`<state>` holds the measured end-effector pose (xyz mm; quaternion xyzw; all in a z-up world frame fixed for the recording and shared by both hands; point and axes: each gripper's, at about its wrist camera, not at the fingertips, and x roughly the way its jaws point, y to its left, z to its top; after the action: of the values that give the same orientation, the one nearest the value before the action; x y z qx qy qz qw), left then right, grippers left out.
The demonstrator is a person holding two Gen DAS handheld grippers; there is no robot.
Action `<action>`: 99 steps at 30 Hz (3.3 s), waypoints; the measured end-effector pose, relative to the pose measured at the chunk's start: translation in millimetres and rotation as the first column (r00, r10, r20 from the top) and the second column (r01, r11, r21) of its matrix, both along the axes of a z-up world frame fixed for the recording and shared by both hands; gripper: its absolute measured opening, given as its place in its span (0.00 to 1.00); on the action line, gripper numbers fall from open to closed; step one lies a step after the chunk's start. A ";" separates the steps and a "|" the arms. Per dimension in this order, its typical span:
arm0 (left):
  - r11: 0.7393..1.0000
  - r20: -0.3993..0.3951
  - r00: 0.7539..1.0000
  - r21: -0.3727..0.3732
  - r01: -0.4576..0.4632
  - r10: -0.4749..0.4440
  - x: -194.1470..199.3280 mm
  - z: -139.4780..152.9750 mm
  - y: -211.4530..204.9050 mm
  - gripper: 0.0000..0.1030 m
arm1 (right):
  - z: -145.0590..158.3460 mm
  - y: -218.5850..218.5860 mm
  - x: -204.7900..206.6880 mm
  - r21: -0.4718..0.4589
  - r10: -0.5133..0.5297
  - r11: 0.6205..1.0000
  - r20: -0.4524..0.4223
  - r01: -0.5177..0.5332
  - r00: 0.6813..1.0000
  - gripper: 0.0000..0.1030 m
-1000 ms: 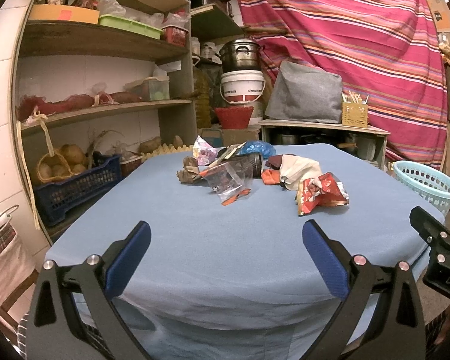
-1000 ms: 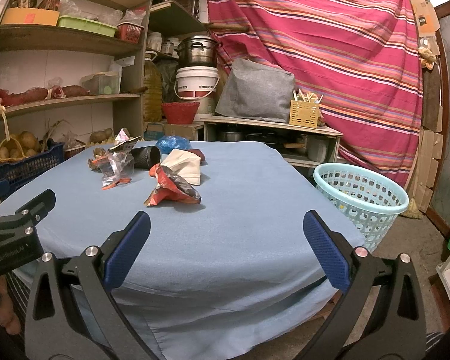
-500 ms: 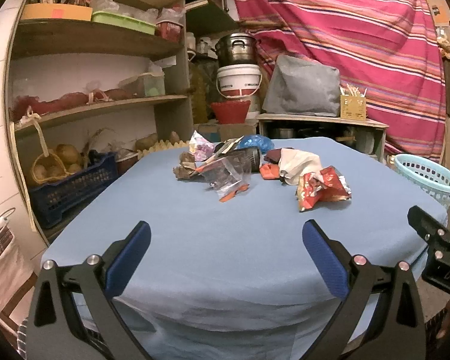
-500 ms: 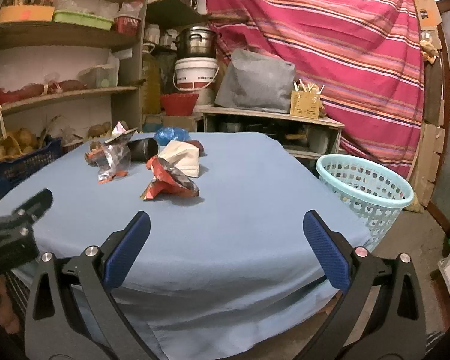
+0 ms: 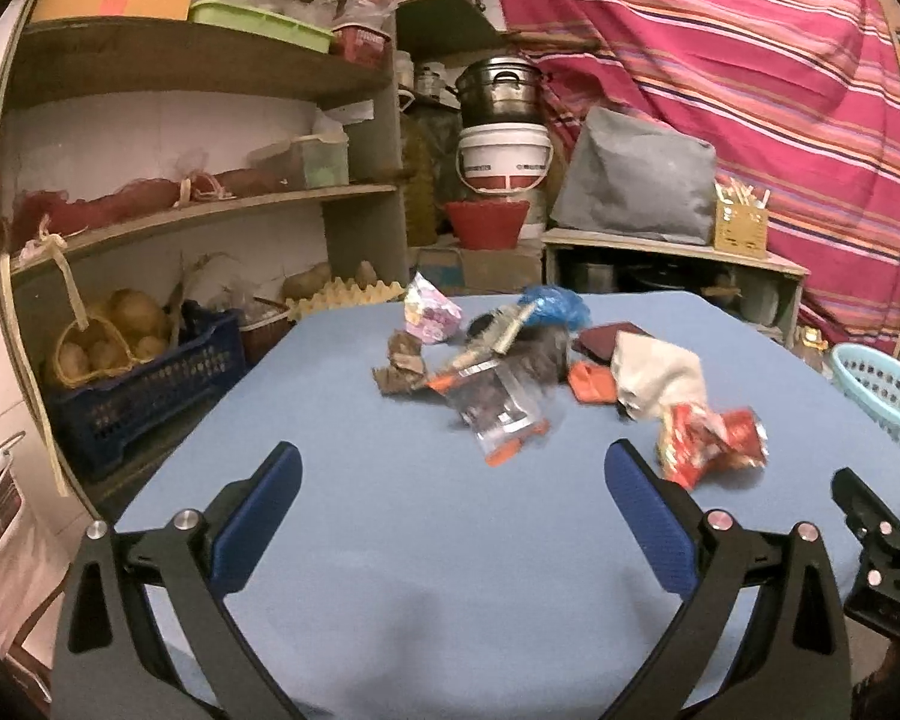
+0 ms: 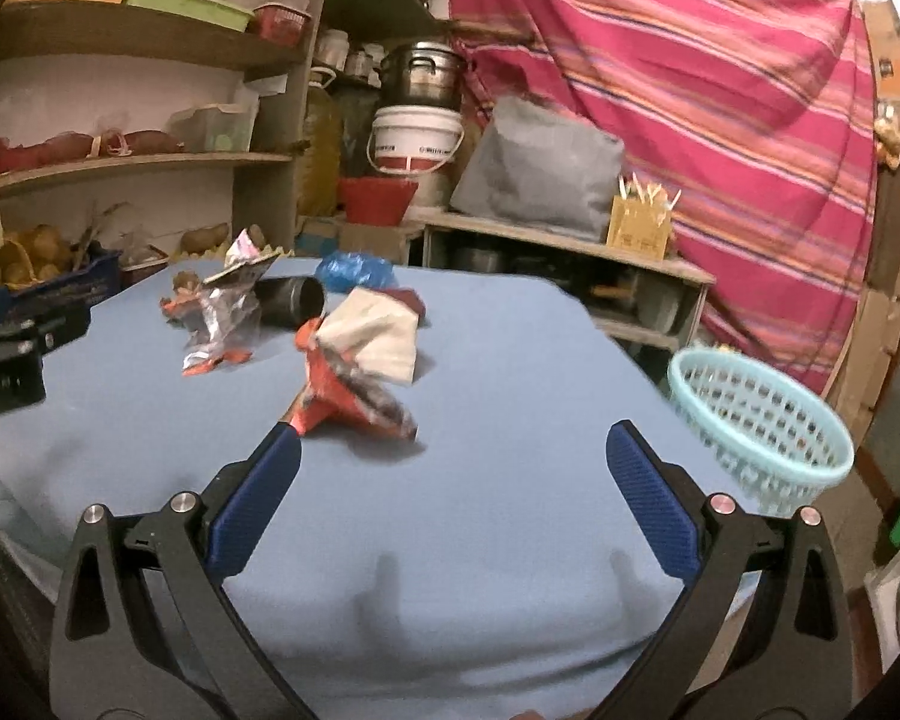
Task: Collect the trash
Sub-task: 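Reach the right gripper to the red-and-white chip bag and grasp it, then carry the chip bag with the right gripper over the light-blue basket while the left gripper grasps the printed packet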
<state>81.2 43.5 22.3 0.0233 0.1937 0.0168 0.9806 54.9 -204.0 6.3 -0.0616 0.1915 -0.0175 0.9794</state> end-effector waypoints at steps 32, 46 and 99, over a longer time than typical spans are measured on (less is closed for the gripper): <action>0.998 -0.099 0.993 -0.034 -0.060 0.057 85.9 -1.7 49.9 0.96 | -18.5 34.9 119.5 0.039 0.191 0.981 -0.278 -0.188 0.941 0.23; 0.998 -0.164 0.986 -0.056 0.030 -0.039 147.0 12.5 2.8 0.96 | 67.0 -59.2 137.8 0.028 0.151 0.988 -0.097 -0.149 0.984 0.20; 0.951 -0.040 0.954 -0.102 0.292 -0.298 154.7 104.6 -169.8 0.10 | 70.0 -312.4 75.2 0.238 -0.180 0.952 -0.066 0.190 0.982 0.20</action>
<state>235.9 -126.4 126.9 0.0060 0.2156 -0.1397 0.9664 130.0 -516.4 76.3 0.0767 0.2183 -0.0843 0.9692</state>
